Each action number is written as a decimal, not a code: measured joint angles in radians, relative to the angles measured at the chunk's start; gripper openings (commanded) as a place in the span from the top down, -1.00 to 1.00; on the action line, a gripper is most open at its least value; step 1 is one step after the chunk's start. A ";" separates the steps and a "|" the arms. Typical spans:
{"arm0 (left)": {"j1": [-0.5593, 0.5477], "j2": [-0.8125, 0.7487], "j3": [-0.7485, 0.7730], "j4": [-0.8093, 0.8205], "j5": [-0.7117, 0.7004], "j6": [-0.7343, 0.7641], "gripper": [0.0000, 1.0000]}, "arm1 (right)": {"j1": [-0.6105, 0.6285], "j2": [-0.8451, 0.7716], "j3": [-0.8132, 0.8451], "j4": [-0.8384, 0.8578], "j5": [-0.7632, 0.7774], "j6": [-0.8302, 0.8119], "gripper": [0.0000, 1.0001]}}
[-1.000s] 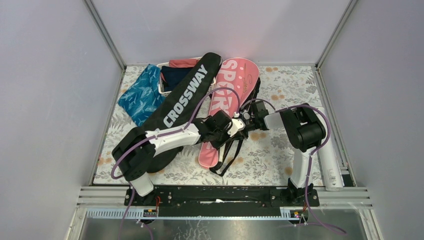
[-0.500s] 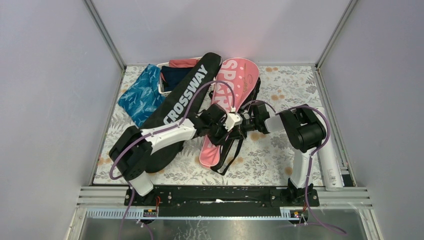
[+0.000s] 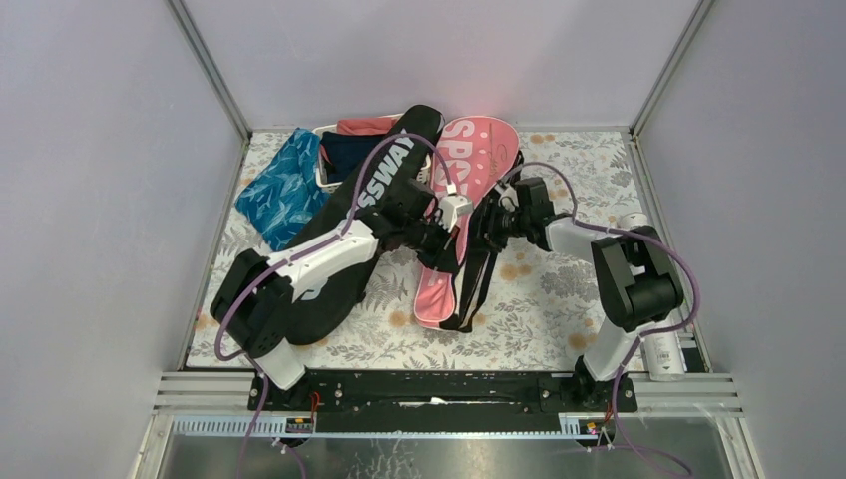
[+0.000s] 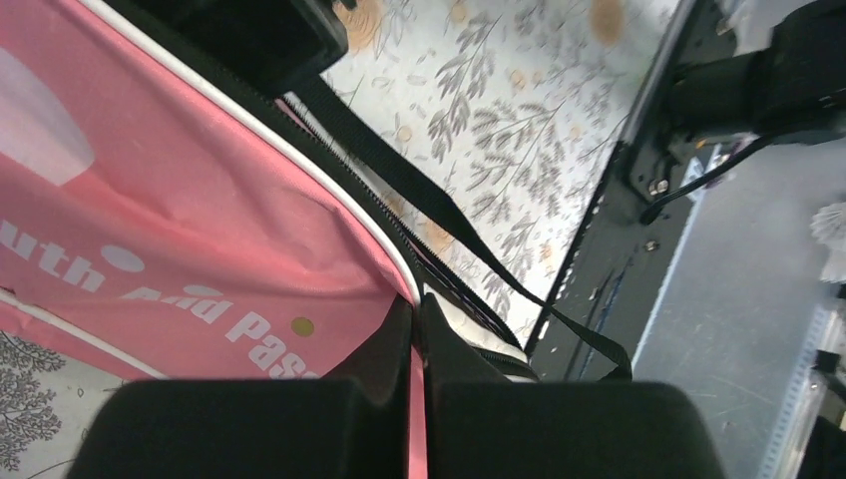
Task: Pack up the badminton gear
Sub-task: Place the racket in the racket bag, then adjust the racket bag at the center of the board.
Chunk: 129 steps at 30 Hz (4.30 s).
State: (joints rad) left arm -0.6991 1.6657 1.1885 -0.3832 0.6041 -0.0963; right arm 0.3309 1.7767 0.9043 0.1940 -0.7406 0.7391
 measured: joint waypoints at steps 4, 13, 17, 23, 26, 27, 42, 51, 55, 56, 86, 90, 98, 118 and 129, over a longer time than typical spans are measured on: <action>0.024 -0.028 0.011 0.026 0.046 -0.034 1.00 | -0.018 -0.064 0.059 -0.093 0.078 -0.138 -0.33; 0.060 -0.074 0.006 0.047 0.086 -0.069 1.00 | -0.049 -0.166 0.075 -0.306 0.191 -0.350 -0.45; 0.071 -0.085 -0.005 0.066 0.100 -0.086 1.00 | -0.085 -0.191 0.075 -0.360 0.246 -0.398 -0.40; 0.072 -0.087 -0.037 0.099 0.106 -0.090 1.00 | -0.137 -0.164 0.099 -0.385 0.360 -0.414 -0.35; 0.072 -0.087 -0.062 0.109 0.106 -0.089 1.00 | -0.143 -0.095 0.150 -0.384 0.398 -0.415 -0.36; 0.072 -0.087 -0.070 0.112 0.105 -0.088 1.00 | -0.142 -0.067 0.169 -0.383 0.415 -0.415 -0.36; 0.072 -0.086 -0.136 0.150 0.089 -0.071 1.00 | -0.143 0.308 0.520 -0.365 0.555 -0.421 -0.30; 0.072 -0.084 -0.139 0.156 0.086 -0.065 1.00 | -0.132 0.375 0.602 -0.350 0.573 -0.398 0.00; 0.072 -0.084 -0.141 0.159 0.085 -0.064 1.00 | -0.116 0.391 0.613 -0.332 0.591 -0.395 0.45; 0.072 -0.084 -0.142 0.159 0.085 -0.064 1.00 | -0.115 0.393 0.613 -0.331 0.599 -0.394 0.54; 0.026 -0.082 -0.132 0.107 -0.041 0.170 -0.10 | -0.155 -0.003 0.554 -0.551 0.600 -0.519 1.00; 0.026 -0.082 -0.101 0.109 -0.070 0.187 -0.40 | -0.169 -0.009 0.550 -0.595 0.563 -0.524 1.00; 0.024 -0.082 -0.034 0.107 -0.132 0.184 -0.97 | -0.193 -0.054 0.476 -0.620 0.489 -0.465 1.00; -0.284 0.119 0.160 0.135 -0.659 0.134 -0.97 | -0.201 -0.192 0.288 -0.509 0.421 -0.129 1.00; -0.287 0.243 0.210 0.186 -0.821 0.270 0.42 | -0.201 -0.209 0.260 -0.497 0.375 -0.139 0.86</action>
State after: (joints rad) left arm -0.9863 1.9083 1.3983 -0.1970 -0.2169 0.1741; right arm 0.1299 1.5677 1.1645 -0.3035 -0.3660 0.5999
